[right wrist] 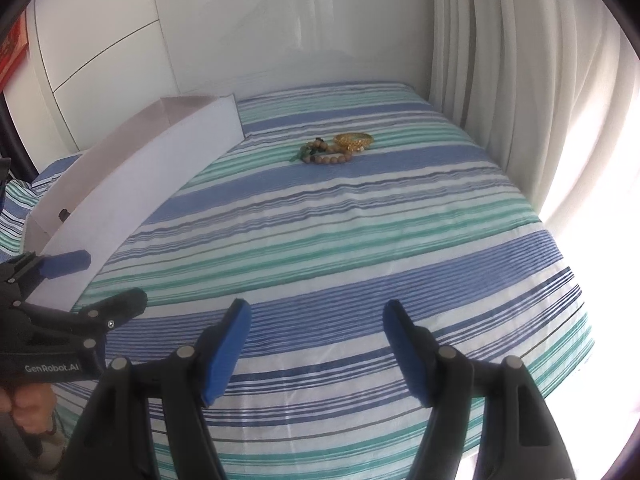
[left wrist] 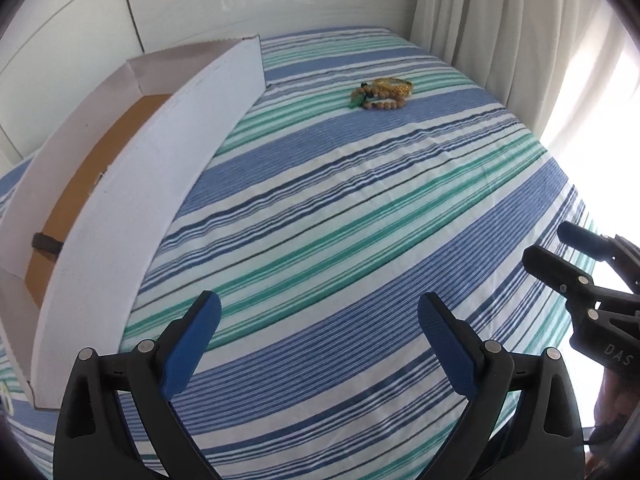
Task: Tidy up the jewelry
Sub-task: 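Withdraw both tools from the tray toward the remaining jewelry pile, then grasp the wooden bead bracelet with the left tool while the right grasps its dark tassel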
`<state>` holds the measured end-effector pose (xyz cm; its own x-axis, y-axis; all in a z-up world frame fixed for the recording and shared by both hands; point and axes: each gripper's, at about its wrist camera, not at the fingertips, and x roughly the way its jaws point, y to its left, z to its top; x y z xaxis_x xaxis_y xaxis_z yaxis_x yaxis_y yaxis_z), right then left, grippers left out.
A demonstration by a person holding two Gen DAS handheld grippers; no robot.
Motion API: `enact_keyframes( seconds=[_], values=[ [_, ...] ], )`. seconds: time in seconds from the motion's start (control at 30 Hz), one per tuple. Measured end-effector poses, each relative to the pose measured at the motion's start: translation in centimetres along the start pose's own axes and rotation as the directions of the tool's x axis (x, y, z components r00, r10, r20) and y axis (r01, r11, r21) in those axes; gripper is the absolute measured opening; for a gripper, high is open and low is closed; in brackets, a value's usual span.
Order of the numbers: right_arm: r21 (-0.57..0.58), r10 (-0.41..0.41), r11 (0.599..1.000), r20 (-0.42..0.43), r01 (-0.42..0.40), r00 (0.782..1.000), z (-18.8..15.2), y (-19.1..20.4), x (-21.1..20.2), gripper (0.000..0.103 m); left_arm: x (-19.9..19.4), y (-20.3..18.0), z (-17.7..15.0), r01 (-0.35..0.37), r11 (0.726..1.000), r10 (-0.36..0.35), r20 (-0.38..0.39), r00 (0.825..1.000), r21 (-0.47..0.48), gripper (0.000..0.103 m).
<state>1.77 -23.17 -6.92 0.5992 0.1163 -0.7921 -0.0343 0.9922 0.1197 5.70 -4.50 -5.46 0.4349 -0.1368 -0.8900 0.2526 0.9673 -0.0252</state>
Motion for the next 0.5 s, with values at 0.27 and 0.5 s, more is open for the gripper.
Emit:
enact_keyframes(
  seconds=[0.27, 0.5],
  values=[
    [-0.001, 0.037, 0.999, -0.032, -0.037, 0.999, 4.0, -2.1, 3.9, 0.070, 2.8, 1.2, 6.0, 0.057, 0.998, -0.057, 0.013, 0.998, -0.016, 0.099],
    [-0.004, 0.113, 0.994, 0.018, -0.113, 0.993, 14.7, -6.1, 10.8, 0.070, 3.8, 2.0, 8.5, 0.067, 0.994, -0.062, 0.053, 0.997, -0.091, 0.099]
  ],
)
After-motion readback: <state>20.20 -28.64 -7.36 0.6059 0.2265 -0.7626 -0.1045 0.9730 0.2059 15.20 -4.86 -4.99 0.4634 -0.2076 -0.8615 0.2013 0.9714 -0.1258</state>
